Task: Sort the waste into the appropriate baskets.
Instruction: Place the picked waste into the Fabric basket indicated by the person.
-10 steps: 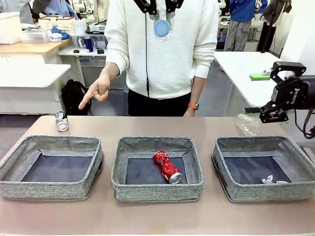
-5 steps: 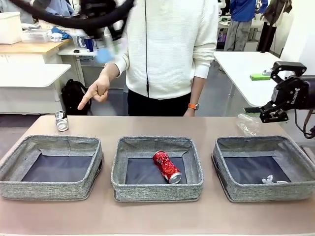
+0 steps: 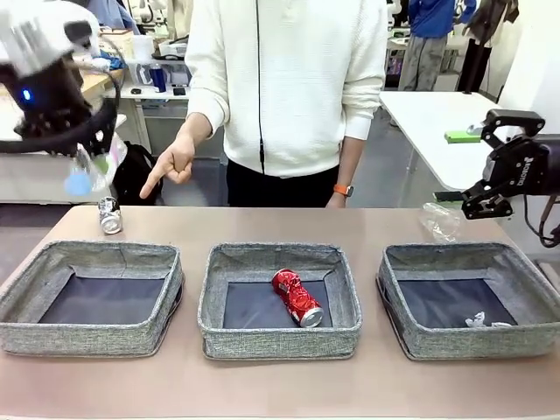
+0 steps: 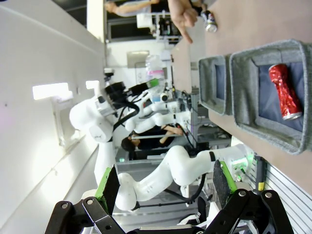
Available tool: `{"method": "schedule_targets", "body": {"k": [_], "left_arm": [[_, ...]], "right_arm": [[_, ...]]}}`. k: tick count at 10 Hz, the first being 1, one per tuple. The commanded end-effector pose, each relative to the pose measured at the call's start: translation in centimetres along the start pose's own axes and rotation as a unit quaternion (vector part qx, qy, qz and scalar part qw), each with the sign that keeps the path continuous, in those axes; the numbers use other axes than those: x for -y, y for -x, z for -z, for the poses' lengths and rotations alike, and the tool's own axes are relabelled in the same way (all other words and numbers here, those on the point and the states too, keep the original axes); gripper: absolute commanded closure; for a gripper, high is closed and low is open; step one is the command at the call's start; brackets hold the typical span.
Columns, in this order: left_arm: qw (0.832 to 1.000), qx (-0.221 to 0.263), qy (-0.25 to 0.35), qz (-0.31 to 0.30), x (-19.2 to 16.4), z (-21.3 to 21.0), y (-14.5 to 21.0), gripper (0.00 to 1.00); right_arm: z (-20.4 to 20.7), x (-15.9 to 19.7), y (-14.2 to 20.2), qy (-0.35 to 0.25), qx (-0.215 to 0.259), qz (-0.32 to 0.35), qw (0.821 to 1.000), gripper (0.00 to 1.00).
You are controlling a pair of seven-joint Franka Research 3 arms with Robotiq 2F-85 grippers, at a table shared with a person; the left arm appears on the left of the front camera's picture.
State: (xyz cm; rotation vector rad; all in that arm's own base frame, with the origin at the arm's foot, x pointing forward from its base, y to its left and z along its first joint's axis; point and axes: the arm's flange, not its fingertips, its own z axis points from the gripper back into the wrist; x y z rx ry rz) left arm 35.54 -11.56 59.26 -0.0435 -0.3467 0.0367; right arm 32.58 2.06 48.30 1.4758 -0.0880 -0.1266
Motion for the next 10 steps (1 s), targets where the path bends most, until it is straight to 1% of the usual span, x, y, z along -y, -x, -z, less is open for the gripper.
{"method": "schedule_targets", "body": {"k": [1,3,6,8,10], "left_arm": [[1.0,0.021,0.005,0.004,-0.9,3.2,0.3,0.78],[1.0,-0.004,0.005,0.002,-2.5,6.1,0.2,0.78],[0.999,-0.024,-0.007,-0.028,-3.3,9.2,-0.5,0.78],[0.998,-0.047,-0.019,-0.033,-3.8,10.5,0.2,0.78],[0.998,-0.057,-0.023,-0.03,-4.1,10.6,0.7,0.78]], "right_arm": [[0.0,-0.3,0.0,-0.009,0.001,0.001,1.0,0.0],[0.0,-0.3,0.0,-0.009,0.001,0.001,1.0,0.0],[0.0,-0.3,0.0,-0.009,0.001,0.001,1.0,0.0],[0.0,-0.3,0.0,-0.009,0.001,0.001,1.0,0.0],[0.0,-0.3,0.0,-0.009,0.001,0.001,1.0,0.0]]}}
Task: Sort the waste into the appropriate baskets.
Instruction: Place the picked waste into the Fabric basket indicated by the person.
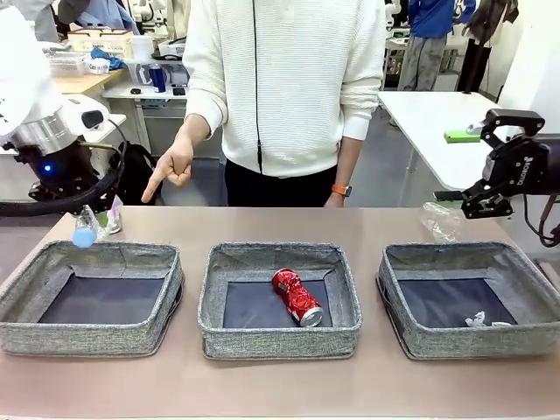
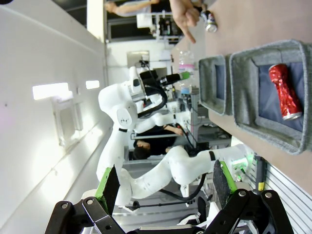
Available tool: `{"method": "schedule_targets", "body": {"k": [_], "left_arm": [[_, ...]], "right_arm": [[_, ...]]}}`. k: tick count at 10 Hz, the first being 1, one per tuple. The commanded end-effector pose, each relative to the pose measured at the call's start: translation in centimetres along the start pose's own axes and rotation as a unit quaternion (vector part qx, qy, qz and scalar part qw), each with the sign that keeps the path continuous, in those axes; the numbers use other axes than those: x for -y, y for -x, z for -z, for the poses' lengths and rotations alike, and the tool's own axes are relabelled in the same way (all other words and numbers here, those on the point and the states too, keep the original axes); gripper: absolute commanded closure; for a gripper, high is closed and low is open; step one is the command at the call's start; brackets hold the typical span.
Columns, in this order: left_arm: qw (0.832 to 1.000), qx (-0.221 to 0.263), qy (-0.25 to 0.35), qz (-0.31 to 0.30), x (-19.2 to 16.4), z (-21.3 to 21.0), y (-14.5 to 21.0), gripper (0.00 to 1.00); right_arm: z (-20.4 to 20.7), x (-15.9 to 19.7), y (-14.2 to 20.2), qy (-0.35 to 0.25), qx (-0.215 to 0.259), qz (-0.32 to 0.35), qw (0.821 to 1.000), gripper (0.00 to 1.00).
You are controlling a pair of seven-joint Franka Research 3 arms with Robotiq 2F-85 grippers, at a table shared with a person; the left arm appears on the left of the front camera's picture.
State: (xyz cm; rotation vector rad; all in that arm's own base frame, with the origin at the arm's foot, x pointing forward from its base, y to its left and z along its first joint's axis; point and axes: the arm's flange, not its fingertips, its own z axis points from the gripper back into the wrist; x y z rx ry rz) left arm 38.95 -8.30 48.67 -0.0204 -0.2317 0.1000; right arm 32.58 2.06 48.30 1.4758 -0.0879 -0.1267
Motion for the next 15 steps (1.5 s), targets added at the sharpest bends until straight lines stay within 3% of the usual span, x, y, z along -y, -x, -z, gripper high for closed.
{"method": "schedule_targets", "body": {"k": [1,5,7,8,12,15], "left_arm": [[1.0,-0.005,-0.009,0.008,-0.42,-0.39,0.49,0.78],[1.0,-0.008,-0.013,0.012,-0.44,-0.21,0.52,0.78],[0.999,-0.017,-0.013,0.033,-0.42,-0.32,0.58,0.19],[0.998,-0.026,-0.015,0.05,-0.49,-0.4,0.65,0.0],[0.994,-0.057,-0.015,0.095,-0.62,-0.57,0.87,0.0],[0.996,-0.044,0.005,0.078,-0.7,-1.02,0.57,0.0]], "right_arm": [[0.01,-0.31,-0.04,-0.009,0.001,0.001,1.0,0.0],[0.01,-0.31,-0.04,-0.009,0.001,0.001,1.0,0.0],[0.01,-0.31,-0.04,-0.009,0.001,0.001,1.0,0.0],[0.01,-0.31,-0.04,-0.009,0.001,0.001,1.0,0.0],[0.01,-0.31,-0.04,-0.009,0.001,0.001,1.0,0.0],[0.01,-0.31,-0.04,-0.009,0.001,0.001,1.0,0.0]]}}
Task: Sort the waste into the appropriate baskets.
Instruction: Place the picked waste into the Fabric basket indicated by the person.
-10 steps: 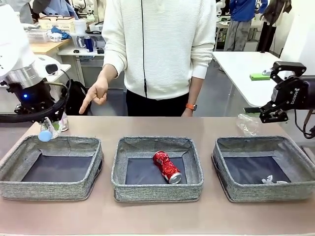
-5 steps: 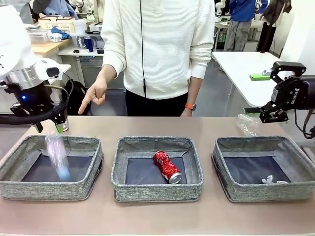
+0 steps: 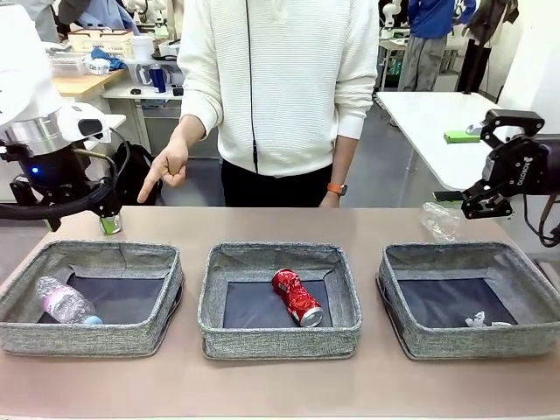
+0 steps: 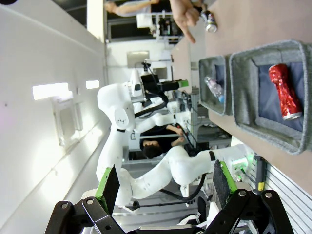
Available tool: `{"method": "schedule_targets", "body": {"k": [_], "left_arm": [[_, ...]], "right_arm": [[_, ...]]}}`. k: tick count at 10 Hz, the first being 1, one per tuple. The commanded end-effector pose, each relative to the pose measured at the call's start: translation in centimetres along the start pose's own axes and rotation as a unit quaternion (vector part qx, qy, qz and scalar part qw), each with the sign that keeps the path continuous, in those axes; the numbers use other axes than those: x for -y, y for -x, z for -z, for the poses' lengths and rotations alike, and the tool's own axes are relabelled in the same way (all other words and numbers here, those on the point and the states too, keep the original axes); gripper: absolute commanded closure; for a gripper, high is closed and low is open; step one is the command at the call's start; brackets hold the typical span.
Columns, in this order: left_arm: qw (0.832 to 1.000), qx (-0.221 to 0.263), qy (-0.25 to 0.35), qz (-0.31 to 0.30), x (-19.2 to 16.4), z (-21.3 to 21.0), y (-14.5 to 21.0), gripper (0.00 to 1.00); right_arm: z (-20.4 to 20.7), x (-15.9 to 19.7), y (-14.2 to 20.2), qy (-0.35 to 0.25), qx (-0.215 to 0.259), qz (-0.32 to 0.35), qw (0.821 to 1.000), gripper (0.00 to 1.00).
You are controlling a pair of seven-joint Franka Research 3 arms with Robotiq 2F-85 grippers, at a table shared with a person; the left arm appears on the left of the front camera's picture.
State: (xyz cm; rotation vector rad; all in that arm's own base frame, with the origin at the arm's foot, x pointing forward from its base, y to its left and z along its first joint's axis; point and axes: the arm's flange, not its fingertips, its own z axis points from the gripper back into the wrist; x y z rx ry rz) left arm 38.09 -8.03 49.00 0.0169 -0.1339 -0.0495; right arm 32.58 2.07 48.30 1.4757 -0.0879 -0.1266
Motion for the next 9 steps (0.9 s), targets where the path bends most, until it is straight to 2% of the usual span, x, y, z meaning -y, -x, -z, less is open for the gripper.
{"method": "schedule_targets", "body": {"k": [1,3,4,5,6,8,9], "left_arm": [[1.0,0.008,0.02,0.002,-0.4,-0.6,-0.1,0.0],[0.997,0.026,0.069,0.005,0.1,-2.2,0.1,0.0],[0.991,0.036,0.131,0.008,0.7,-4.0,0.2,0.0],[0.975,0.036,0.217,0.011,1.2,-6.2,0.3,0.0],[0.945,0.016,0.326,0.005,1.1,-8.7,0.2,0.0],[0.89,-0.009,0.456,-0.02,-0.4,-10.4,-0.4,0.0],[0.85,-0.026,0.525,-0.022,-2.0,-10.0,-0.6,0.0]], "right_arm": [[0.0,-0.3,0.0,-0.009,0.001,0.001,1.0,0.0],[0.0,-0.3,0.0,-0.009,0.001,0.001,1.0,0.0],[0.0,-0.3,0.0,-0.009,0.001,0.001,1.0,0.0],[0.0,-0.3,0.0,-0.009,0.001,0.001,1.0,0.0],[0.0,-0.3,0.0,-0.009,0.001,0.001,1.0,0.0],[0.0,-0.3,0.0,-0.009,0.001,0.001,1.0,0.0],[0.0,-0.3,0.0,-0.009,0.001,0.001,1.0,0.0]]}}
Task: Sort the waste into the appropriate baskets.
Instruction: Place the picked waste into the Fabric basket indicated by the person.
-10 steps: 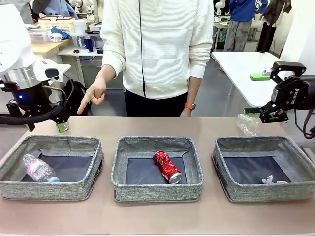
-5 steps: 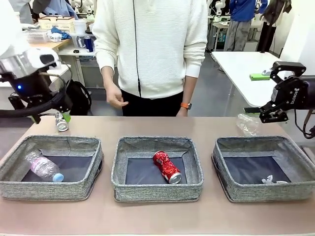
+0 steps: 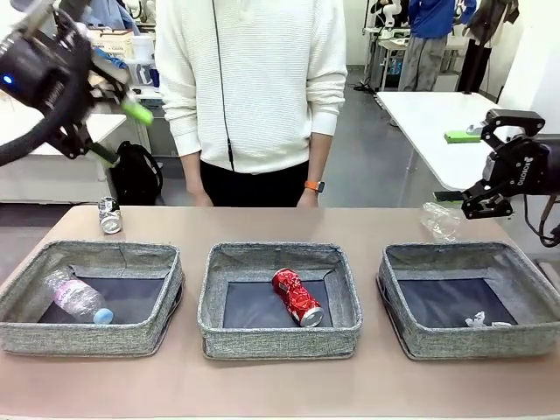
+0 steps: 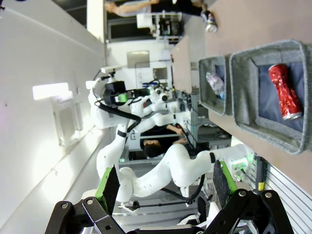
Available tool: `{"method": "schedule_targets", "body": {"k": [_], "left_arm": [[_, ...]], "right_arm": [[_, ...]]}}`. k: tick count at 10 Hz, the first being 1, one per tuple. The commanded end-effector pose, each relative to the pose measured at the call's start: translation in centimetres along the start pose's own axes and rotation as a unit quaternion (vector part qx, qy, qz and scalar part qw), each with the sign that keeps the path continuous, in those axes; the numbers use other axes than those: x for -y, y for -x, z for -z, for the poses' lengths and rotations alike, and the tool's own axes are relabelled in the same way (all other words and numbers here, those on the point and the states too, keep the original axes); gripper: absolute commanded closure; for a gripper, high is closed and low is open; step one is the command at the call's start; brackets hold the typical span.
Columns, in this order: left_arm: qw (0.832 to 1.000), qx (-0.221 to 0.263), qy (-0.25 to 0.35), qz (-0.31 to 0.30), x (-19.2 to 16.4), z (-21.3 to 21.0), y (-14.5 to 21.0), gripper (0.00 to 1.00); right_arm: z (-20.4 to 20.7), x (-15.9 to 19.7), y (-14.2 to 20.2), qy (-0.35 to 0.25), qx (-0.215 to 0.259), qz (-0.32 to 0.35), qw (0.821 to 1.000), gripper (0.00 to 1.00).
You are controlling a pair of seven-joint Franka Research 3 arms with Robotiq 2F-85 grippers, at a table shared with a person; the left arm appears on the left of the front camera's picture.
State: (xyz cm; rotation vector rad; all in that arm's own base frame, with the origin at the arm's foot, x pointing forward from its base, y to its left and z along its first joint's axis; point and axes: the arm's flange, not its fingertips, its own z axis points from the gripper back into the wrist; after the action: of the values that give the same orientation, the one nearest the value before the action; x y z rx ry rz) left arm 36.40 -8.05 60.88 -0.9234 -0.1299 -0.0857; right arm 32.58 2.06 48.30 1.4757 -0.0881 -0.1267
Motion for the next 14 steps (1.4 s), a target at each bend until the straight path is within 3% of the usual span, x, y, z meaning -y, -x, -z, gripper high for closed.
{"method": "schedule_targets", "body": {"k": [1,5,7,8,14], "left_arm": [[0.994,0.009,0.1,-0.054,-4.4,-0.8,-0.6,0.0],[0.973,0.098,0.14,-0.153,-12.8,-6.0,1.7,0.0],[0.965,0.111,0.168,-0.168,-15.6,-7.2,3.1,0.0],[0.972,0.096,0.133,-0.167,-14.3,-6.9,1.6,0.0],[0.972,0.096,0.133,-0.167,-14.3,-6.9,1.6,0.0]], "right_arm": [[0.0,-0.3,0.0,-0.009,0.001,0.001,1.0,0.0],[0.0,-0.3,0.0,-0.009,0.001,0.001,1.0,0.0],[0.0,-0.3,0.0,-0.009,0.001,0.001,1.0,0.0],[0.0,-0.3,0.0,-0.009,0.001,0.001,1.0,0.0],[0.0,-0.3,0.0,-0.009,0.001,0.001,1.0,0.0]]}}
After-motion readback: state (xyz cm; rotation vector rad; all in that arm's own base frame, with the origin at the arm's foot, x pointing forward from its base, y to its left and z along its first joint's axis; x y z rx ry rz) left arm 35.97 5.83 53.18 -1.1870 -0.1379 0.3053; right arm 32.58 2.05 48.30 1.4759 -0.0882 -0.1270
